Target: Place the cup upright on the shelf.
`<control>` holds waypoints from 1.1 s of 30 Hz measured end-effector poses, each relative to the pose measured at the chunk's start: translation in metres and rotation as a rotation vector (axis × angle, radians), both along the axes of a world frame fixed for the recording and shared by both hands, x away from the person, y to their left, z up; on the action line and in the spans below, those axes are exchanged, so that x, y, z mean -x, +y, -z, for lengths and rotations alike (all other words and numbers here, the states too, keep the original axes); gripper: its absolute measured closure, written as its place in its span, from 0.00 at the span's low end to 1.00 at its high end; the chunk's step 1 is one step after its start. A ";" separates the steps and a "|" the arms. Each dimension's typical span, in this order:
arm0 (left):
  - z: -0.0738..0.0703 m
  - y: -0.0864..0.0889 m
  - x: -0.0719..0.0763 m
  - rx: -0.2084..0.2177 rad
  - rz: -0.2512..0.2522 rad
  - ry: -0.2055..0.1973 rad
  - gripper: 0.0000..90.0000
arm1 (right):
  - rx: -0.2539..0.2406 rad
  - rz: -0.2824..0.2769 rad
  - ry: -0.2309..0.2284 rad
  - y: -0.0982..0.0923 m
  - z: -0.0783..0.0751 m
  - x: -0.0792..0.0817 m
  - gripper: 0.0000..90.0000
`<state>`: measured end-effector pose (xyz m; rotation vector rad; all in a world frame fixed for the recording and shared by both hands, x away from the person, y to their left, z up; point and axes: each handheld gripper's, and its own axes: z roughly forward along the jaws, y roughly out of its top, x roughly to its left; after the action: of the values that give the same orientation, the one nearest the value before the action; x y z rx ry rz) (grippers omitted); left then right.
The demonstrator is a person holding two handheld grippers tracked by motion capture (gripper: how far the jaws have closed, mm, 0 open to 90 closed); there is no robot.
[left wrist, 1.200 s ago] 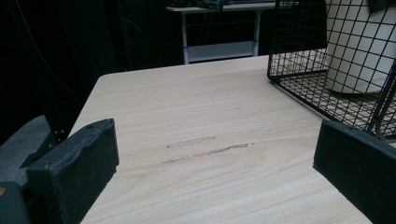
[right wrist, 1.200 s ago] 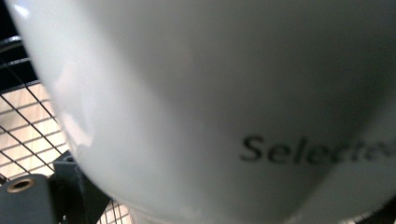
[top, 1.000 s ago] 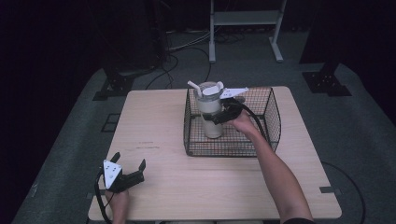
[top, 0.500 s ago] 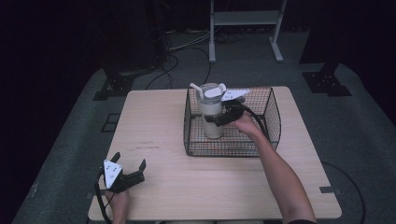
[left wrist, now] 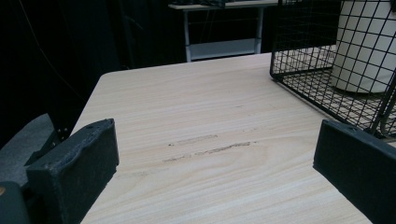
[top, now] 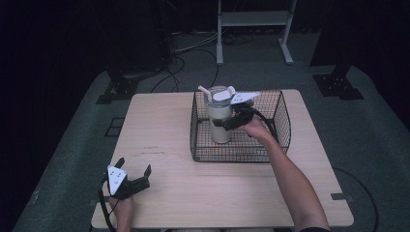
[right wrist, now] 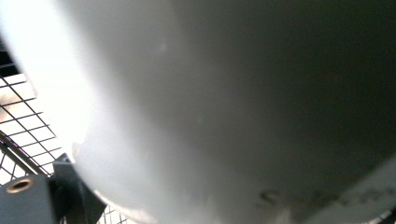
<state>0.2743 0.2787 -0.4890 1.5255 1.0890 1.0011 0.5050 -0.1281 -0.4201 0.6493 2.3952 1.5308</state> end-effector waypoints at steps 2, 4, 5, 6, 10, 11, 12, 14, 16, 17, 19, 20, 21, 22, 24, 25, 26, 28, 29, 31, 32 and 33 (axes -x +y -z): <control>0.000 0.000 0.000 -0.001 0.000 0.001 0.00 | 0.001 -0.002 -0.003 0.000 0.000 0.000 0.08; 0.000 0.000 0.000 -0.004 0.001 0.002 0.00 | 0.003 -0.006 -0.010 -0.001 0.000 0.000 0.08; 0.000 0.000 0.000 -0.004 0.001 0.001 0.00 | 0.003 -0.006 -0.011 -0.002 0.000 0.000 0.08; 0.000 0.000 0.000 -0.004 0.002 0.001 0.00 | 0.003 -0.005 -0.012 -0.002 0.000 0.000 0.08; 0.000 0.000 0.000 -0.001 0.002 0.000 0.00 | -0.001 0.003 -0.006 -0.003 0.000 0.000 0.08; 0.000 0.000 0.000 0.000 0.003 0.000 0.00 | -0.001 0.004 -0.005 -0.003 0.000 0.000 0.08; 0.000 0.001 0.000 0.000 0.003 0.000 0.00 | 0.000 0.005 -0.006 -0.003 0.000 0.000 0.08; 0.000 0.001 0.000 0.002 0.004 -0.001 0.00 | 0.007 0.005 -0.010 -0.002 -0.001 0.001 0.08; 0.000 0.001 0.000 0.001 0.004 0.000 0.00 | 0.011 -0.002 -0.015 -0.002 -0.001 0.001 0.08; 0.000 0.001 0.000 0.001 0.004 0.000 0.00 | 0.014 -0.003 -0.017 -0.002 -0.001 0.001 0.08; 0.000 0.001 0.000 0.001 0.004 0.000 0.00 | 0.015 0.000 -0.011 -0.003 -0.001 0.002 0.08; 0.000 0.000 0.000 0.000 0.004 0.000 0.00 | 0.014 0.001 -0.009 -0.003 -0.001 0.002 0.08; 0.000 0.000 0.000 0.000 0.004 -0.001 0.00 | 0.012 0.002 -0.008 -0.004 -0.001 0.002 0.08; 0.000 0.000 0.000 0.000 0.004 -0.001 0.00 | 0.014 0.001 -0.011 -0.004 -0.001 0.002 0.08; 0.000 0.000 0.000 0.000 0.004 -0.001 0.00 | 0.015 0.007 -0.004 -0.005 -0.002 0.004 0.08; 0.000 0.000 0.000 -0.001 0.004 -0.001 0.00 | 0.016 0.006 -0.004 -0.006 -0.002 0.004 0.08; 0.000 0.000 0.000 0.000 0.004 -0.001 0.00 | 0.014 0.007 -0.003 -0.007 -0.002 0.004 0.08; 0.000 0.000 0.000 -0.001 0.004 -0.001 0.00 | 0.015 0.011 0.000 -0.007 -0.002 0.005 0.08; 0.000 0.000 0.000 0.000 0.004 -0.002 0.00 | 0.015 0.010 -0.002 -0.008 -0.002 0.005 0.08; 0.000 0.000 0.000 -0.001 0.005 -0.001 0.00 | 0.015 0.010 0.000 -0.008 -0.002 0.005 0.08; 0.000 0.000 0.000 -0.001 0.005 -0.002 0.00 | 0.017 0.010 0.000 -0.009 -0.002 0.006 0.08; 0.000 0.000 0.000 -0.002 0.005 -0.001 0.00 | 0.018 0.008 -0.001 -0.009 -0.002 0.006 0.08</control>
<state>0.2740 0.2787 -0.4889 1.5285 1.0829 1.0003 0.4992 -0.1371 -0.4186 0.6539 2.3997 1.5038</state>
